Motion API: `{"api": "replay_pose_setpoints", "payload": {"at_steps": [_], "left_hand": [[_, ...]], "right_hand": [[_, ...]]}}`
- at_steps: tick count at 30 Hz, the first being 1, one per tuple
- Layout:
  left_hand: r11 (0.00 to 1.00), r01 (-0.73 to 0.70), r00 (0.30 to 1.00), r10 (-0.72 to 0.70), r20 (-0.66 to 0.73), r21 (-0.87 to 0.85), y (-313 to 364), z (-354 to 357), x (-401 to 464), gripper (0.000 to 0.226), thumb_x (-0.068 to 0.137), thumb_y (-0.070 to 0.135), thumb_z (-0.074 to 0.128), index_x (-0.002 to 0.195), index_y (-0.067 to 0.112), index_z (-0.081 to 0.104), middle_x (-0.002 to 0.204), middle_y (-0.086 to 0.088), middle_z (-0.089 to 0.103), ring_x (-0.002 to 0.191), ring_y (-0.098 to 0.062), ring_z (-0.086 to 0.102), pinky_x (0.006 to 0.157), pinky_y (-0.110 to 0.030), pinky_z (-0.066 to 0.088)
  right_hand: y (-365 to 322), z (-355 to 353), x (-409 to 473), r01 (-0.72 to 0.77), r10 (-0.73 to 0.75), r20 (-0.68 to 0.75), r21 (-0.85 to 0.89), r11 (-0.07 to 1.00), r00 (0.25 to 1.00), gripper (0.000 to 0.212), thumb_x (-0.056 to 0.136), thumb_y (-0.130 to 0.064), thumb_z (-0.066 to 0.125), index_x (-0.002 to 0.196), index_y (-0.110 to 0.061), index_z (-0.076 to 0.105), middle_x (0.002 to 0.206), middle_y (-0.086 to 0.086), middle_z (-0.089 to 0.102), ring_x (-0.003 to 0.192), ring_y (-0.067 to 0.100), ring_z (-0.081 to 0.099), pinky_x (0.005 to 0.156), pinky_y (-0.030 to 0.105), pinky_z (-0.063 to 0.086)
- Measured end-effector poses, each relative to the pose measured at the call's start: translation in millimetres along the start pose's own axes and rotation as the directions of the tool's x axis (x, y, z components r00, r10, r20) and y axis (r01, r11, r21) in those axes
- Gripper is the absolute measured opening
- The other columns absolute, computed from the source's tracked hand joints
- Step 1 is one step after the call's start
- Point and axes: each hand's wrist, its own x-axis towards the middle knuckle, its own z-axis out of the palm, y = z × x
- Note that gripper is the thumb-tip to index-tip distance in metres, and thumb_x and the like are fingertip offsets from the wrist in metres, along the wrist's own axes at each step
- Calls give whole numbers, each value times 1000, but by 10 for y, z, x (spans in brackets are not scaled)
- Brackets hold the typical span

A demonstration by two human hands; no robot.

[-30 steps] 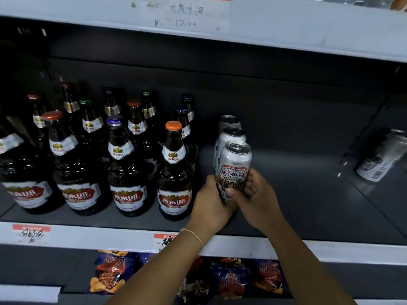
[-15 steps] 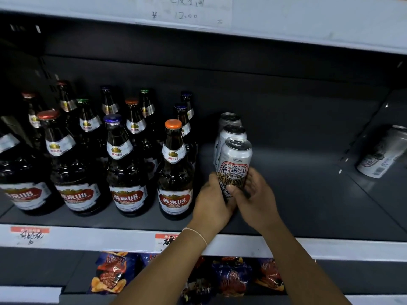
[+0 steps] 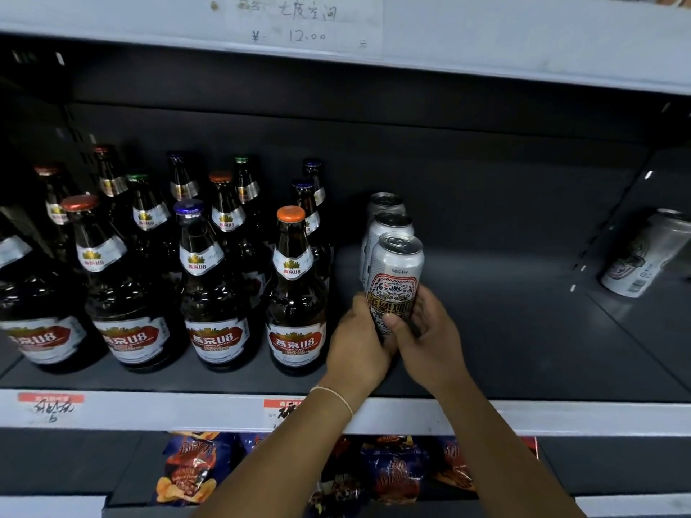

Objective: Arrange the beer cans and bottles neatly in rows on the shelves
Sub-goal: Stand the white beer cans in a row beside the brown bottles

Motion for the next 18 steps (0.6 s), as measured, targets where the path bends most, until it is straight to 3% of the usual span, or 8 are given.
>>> {"api": "replay_pose_setpoints", "payload": {"at_steps": [5,11,18], "left_hand": [[1000,17,999,-17,27,9,19,-18,-5,47,84,23,61,122,10,39,104,-13,62,95,-29,61,80,-38,49],[998,60,996,-60,59,8,76,-74,-11,44,82,24,62,119,12,41,104,-13,62,96,-29,60,81,-38,50],[996,85,989,-89,119,38,214,-202,-125,35,83,16,60,114,5,47,110,-14,60,106,-29,57,86,-32,47]], "right_hand": [[0,5,-11,-1,1,-8,-11,1000,1000,52,89,-11,71,132,-32,52,123,-14,67,116,1,62,107,36,48],[-57,-3,-12,5,-5,3,14,1000,1000,51,88,-6,69,135,-20,54,122,-8,69,116,4,63,107,37,49],[-56,-114,-36,-106,108,51,-34,994,993,52,82,-15,80,127,-27,57,119,-9,70,111,4,65,105,35,50]]}}
